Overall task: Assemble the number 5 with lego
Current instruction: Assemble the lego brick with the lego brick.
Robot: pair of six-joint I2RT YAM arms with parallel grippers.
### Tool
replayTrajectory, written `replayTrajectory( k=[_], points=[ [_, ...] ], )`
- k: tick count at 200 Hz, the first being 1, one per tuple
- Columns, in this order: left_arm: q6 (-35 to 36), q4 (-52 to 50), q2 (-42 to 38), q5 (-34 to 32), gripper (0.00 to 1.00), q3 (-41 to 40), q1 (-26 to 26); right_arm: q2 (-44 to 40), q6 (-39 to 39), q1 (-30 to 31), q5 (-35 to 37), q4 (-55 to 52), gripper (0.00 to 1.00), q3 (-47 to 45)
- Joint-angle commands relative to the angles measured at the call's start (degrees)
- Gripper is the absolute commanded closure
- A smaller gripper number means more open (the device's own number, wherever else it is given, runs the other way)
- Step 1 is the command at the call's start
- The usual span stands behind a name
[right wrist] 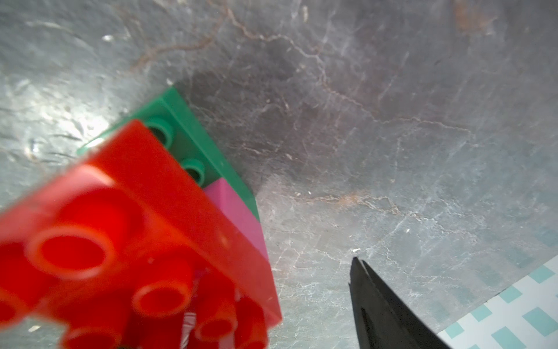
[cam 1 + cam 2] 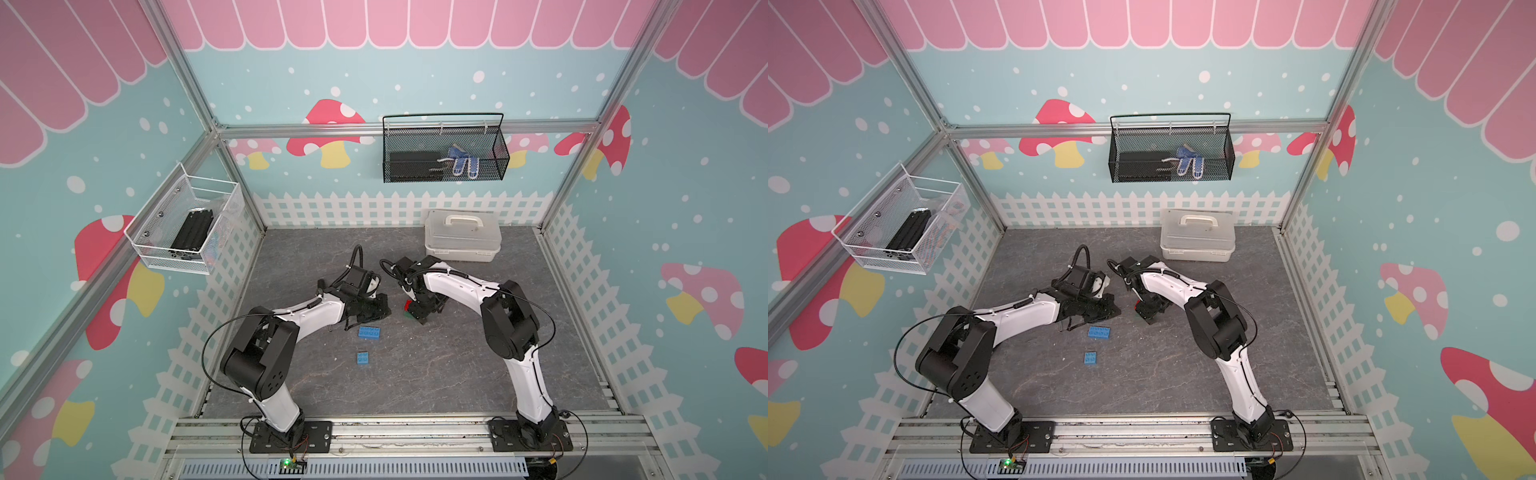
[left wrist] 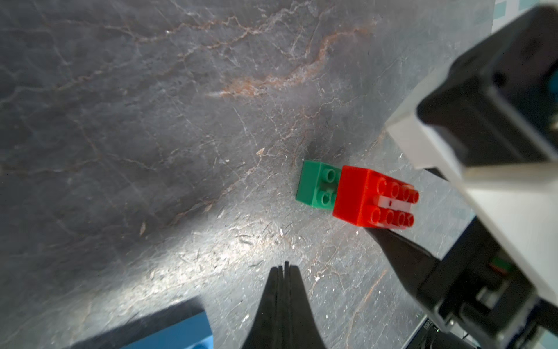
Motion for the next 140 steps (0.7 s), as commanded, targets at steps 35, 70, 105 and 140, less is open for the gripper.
replayTrajectory(
  k=[35,70,105,140],
  points=[
    [0.53,-2.71,-5.30,-3.30,0.99,-2.55,-0.28,-0.61,0.94,-1.32,0.62,0.31,0.24,0.19],
    [0.97,-4.55,-6.92,-4.44,0.91,-2.84,-0.19,-2.43,1.16,-1.96,1.07,2.41,0.24,-1.84],
    [1.41,-6.28,-9.17,-5.41,0.83,-4.05,-0.13,-7.41,2.18,-1.68,-0.39,4.57,0.25,-5.92],
    [1.83,-8.48,-11.83,-5.87,0.75,-5.86,0.16,-12.80,4.84,-1.05,-1.06,4.92,0.25,-10.44]
  ],
)
